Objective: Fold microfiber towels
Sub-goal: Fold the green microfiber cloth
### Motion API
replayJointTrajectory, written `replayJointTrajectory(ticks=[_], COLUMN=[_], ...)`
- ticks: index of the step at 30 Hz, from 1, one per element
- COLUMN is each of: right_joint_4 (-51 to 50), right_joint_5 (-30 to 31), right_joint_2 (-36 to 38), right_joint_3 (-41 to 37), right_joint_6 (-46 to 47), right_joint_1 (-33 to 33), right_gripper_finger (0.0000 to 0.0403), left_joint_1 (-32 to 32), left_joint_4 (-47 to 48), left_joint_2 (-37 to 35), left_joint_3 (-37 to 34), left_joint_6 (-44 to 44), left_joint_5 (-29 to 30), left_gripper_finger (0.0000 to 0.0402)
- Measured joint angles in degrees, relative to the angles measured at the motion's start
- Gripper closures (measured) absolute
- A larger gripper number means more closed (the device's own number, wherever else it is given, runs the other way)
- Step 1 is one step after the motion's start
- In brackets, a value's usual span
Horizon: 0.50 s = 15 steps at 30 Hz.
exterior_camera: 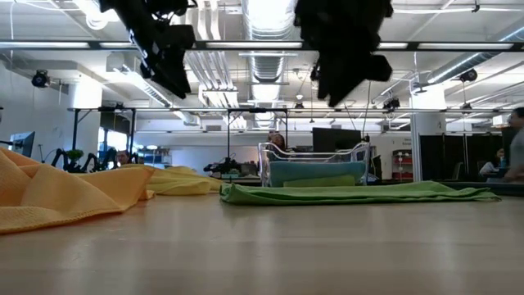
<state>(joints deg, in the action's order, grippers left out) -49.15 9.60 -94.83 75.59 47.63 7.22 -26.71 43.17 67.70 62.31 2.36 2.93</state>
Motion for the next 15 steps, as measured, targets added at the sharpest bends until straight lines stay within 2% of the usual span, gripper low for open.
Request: replayJointTrajectory(ticks=[5, 15], right_joint_4=[-0.16, 0.03], right_joint_5=[2.51, 2.48], right_joint_2=[0.00, 0.02], right_joint_3=[-6.70, -16.25], right_joint_6=[8.92, 16.37], right_joint_1=[0.01, 0.01], right_gripper_finger=[0.0281, 0.0283], left_joint_1=[5.30, 13.42], left_joint_4=[-8.02, -26.85], left_joint_2=[0.00, 2.79], left_joint_3=[-5.29, -13.37], left_joint_6=[1.84, 1.84], left_joint_5=[-0.09, -0.36], left_gripper_finger=[0.0219, 0.0219])
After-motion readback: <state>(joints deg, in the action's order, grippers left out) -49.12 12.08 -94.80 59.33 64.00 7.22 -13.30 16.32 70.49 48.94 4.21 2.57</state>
